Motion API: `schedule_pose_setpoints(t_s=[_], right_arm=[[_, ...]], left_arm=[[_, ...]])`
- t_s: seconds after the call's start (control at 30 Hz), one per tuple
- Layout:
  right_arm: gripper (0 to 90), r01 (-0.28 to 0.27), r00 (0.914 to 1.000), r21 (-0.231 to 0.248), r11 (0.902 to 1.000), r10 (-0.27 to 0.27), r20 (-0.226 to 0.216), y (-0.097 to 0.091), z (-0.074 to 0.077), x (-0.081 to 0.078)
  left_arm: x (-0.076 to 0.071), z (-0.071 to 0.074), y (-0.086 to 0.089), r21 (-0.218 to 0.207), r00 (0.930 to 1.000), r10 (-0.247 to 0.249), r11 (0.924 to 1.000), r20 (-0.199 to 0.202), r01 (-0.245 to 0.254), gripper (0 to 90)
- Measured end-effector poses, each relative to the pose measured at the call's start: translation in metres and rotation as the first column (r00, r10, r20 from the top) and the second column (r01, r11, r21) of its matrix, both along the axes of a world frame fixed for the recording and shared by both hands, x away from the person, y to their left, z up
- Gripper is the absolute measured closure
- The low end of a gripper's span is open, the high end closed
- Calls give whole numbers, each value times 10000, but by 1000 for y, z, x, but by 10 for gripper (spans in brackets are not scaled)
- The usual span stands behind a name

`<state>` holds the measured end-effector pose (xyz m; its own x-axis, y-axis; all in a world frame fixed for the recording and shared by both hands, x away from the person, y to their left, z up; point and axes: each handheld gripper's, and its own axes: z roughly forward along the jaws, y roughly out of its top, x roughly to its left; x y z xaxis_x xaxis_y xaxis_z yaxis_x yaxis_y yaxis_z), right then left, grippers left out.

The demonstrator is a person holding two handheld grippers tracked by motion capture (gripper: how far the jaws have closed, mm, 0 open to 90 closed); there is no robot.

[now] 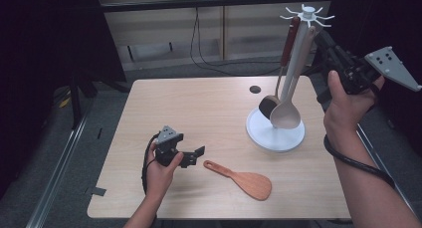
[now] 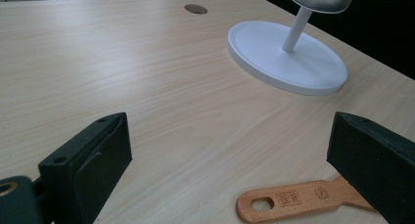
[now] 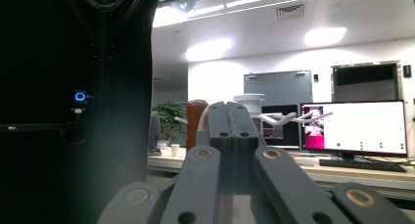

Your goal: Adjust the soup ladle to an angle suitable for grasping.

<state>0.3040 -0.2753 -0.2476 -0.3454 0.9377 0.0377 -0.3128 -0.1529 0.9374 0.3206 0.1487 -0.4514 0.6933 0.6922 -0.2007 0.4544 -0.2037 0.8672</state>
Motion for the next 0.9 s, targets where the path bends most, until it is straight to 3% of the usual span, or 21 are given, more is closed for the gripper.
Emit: schedule_pose_setpoints(t_s=[0.23, 0.37, 0.53, 0.63, 0.9], right_arm=[[900, 356, 9992, -116, 9993, -358, -195, -5, -2, 3], [900, 452, 9983, 187, 9988, -444, -383, -9, -3, 8], [900, 589, 9970, 177, 9981, -579, -522, -13, -5, 13], [900, 719, 9959, 550, 9959, -687, -584, -16, -6, 16], [900, 1100, 9921, 539, 9925, -1064, -666, -22, -1, 26]], left_arm=[[1, 0, 0, -10, 10000, -35, 10000, -1, 35, 26], [1, 0, 0, -8, 10000, -27, 10000, 4, 27, 25], [1, 0, 1, -26, 10000, -30, 10000, 21, 30, 25], [2, 0, 1, 5, 10000, -28, 10000, 20, 28, 26], [3, 0, 1, -63, 10000, 7, 10000, -6, -7, 26]])
